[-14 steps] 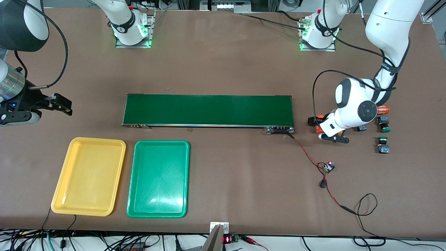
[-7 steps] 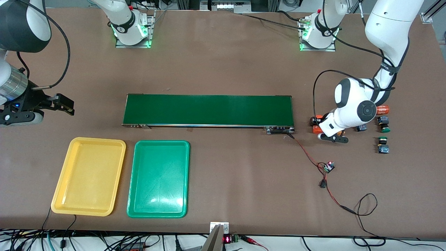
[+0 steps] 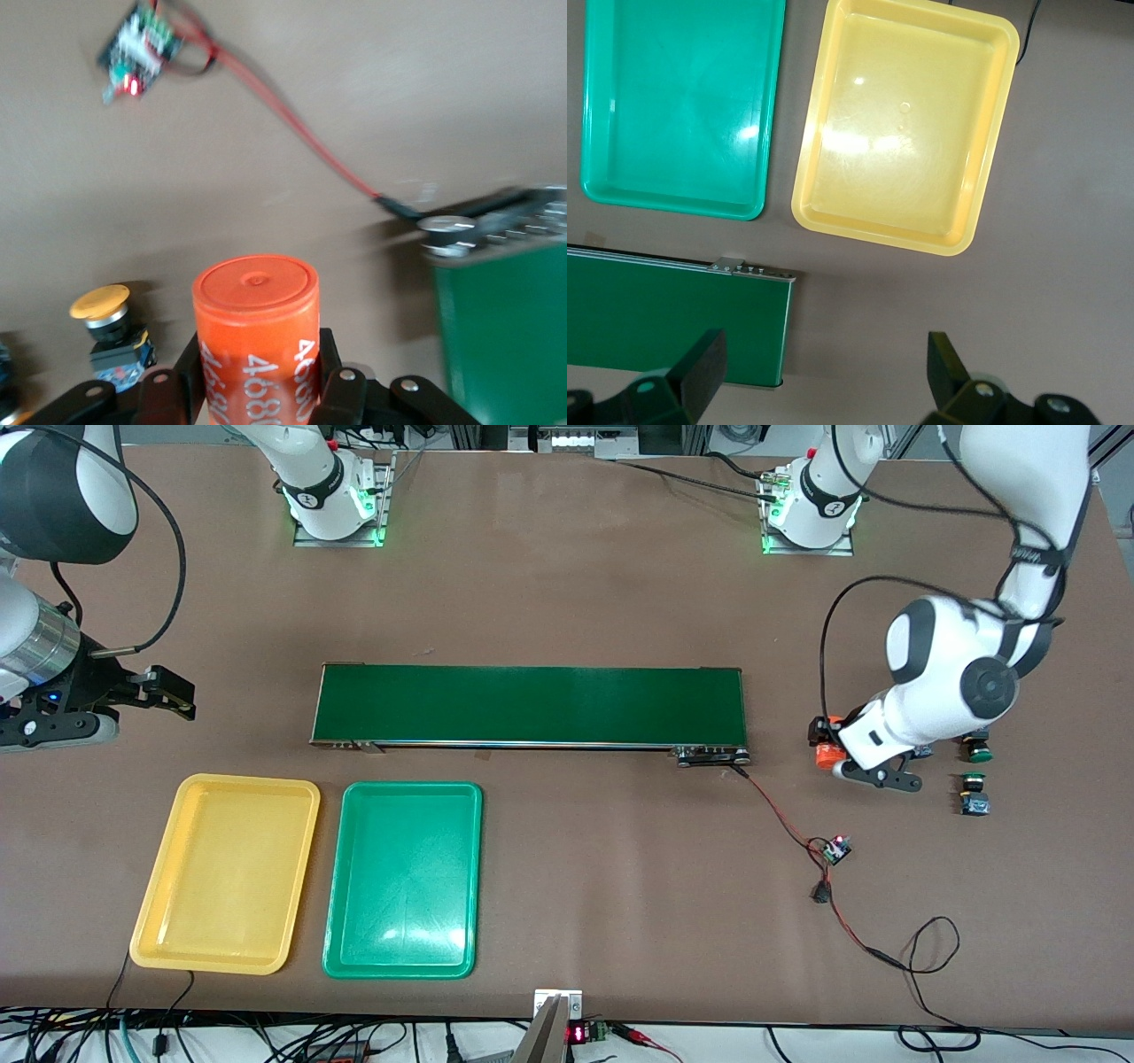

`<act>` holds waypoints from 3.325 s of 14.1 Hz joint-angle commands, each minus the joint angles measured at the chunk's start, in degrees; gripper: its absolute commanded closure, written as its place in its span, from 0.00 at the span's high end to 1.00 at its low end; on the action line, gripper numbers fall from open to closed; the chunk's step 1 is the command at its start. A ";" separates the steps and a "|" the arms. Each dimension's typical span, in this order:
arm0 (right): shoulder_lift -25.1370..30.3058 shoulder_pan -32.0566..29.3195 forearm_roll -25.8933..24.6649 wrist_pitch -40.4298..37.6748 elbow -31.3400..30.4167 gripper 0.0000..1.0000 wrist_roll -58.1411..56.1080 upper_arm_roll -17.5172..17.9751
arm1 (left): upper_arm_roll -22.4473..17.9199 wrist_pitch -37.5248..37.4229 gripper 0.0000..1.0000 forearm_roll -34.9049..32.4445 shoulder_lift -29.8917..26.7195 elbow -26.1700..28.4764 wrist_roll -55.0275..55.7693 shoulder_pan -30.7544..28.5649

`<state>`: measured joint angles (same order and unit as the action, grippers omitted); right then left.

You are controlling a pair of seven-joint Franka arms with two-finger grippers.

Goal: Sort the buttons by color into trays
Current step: 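Carry the orange cylinder onto the green conveyor belt and lower it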

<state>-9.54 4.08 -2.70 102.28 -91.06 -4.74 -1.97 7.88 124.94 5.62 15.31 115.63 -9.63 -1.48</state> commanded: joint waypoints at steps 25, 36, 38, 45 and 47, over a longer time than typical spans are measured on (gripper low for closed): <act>-1.44 0.31 -0.03 1.79 0.44 1.00 0.17 0.30 | 11.64 6.81 0.00 -4.03 2.88 5.22 -47.41 7.98; -1.71 0.40 -0.11 2.23 0.44 1.00 0.17 0.30 | 12.51 6.81 0.00 -12.12 2.80 6.45 -49.79 8.42; -1.79 0.40 -0.20 2.93 0.44 1.00 0.09 0.30 | 12.51 6.81 0.00 -12.30 2.97 6.88 -49.79 8.42; -1.80 0.31 -0.38 3.02 0.44 1.00 0.09 0.30 | 12.60 6.90 0.99 -12.21 3.06 6.97 -48.56 8.51; -1.97 0.31 -0.20 3.02 0.53 1.00 0.09 0.30 | 12.69 6.72 1.00 -12.21 1.92 6.80 -48.29 8.60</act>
<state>-11.05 4.47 -2.69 104.97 -91.05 -4.74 -1.79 20.38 131.65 -5.55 18.83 122.28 -58.66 6.91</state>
